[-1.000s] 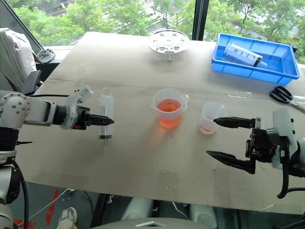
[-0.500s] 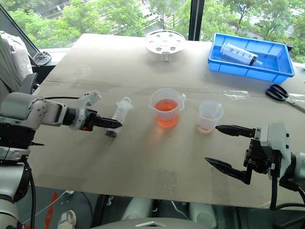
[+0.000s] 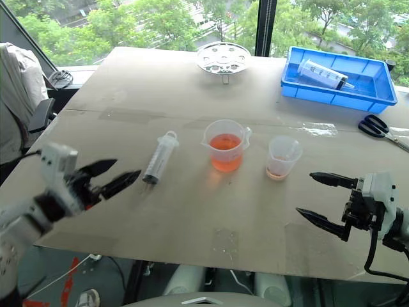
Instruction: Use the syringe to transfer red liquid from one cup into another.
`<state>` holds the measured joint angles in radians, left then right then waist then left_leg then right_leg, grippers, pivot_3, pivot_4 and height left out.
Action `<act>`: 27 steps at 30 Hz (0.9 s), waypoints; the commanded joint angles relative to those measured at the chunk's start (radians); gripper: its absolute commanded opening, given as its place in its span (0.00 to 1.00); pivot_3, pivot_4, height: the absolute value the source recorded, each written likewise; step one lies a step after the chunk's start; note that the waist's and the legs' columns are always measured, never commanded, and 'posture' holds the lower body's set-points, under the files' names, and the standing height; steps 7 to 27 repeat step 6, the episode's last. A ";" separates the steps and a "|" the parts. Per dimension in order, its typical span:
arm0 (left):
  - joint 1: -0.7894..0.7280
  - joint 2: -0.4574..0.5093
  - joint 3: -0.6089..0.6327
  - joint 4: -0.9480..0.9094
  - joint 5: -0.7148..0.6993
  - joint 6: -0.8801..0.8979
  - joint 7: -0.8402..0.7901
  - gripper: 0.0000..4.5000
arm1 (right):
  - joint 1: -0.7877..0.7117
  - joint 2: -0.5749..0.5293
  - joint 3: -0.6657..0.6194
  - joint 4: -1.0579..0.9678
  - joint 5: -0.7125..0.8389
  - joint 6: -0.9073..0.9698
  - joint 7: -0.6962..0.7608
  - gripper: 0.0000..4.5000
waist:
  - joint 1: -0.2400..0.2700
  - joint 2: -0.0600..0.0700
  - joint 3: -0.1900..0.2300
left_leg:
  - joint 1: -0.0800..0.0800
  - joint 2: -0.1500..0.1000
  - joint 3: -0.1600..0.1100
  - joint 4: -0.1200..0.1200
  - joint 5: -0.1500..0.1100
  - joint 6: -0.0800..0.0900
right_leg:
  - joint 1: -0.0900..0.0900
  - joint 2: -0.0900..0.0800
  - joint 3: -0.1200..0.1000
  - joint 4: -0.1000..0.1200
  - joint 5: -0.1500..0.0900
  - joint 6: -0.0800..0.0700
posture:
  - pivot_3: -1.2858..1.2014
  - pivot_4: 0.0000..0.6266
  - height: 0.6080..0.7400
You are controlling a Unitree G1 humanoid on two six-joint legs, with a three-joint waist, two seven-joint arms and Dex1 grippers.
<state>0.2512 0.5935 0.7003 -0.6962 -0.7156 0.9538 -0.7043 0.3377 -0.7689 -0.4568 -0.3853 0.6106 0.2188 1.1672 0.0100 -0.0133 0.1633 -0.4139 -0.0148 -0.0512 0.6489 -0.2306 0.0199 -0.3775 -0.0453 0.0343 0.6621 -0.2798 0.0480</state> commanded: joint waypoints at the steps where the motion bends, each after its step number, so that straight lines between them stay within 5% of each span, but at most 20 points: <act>1: 0.143 -0.024 0.071 -0.017 0.033 -0.163 -0.080 0.98 | 0.042 0.001 -0.057 0.064 -0.030 -0.066 0.028 1.00 | 0.007 0.000 0.000 | 0.000 0.000 0.000 0.000 0.000 0.000 | 0.000 0.000 0.000 0.000 -0.001 -0.001 | 0.52 0.24 1.00; 6: 0.273 -0.053 0.059 -0.008 0.049 -0.285 -0.111 0.98 | 0.086 -0.005 -0.100 0.138 -0.044 -0.113 0.054 1.00 | 0.013 0.002 -0.002 | 0.000 0.000 0.000 0.000 0.000 0.000 | 0.001 -0.001 0.000 -0.001 -0.001 -0.002 | 0.52 0.24 1.00; 27: 0.273 -0.053 0.059 -0.008 0.049 -0.285 -0.111 0.98 | 0.086 -0.005 -0.100 0.138 -0.044 -0.113 0.054 1.00 | 0.013 0.002 -0.002 | 0.000 0.000 0.000 0.000 0.000 0.000 | 0.001 -0.001 0.000 -0.001 -0.001 -0.002 | 0.52 0.24 1.00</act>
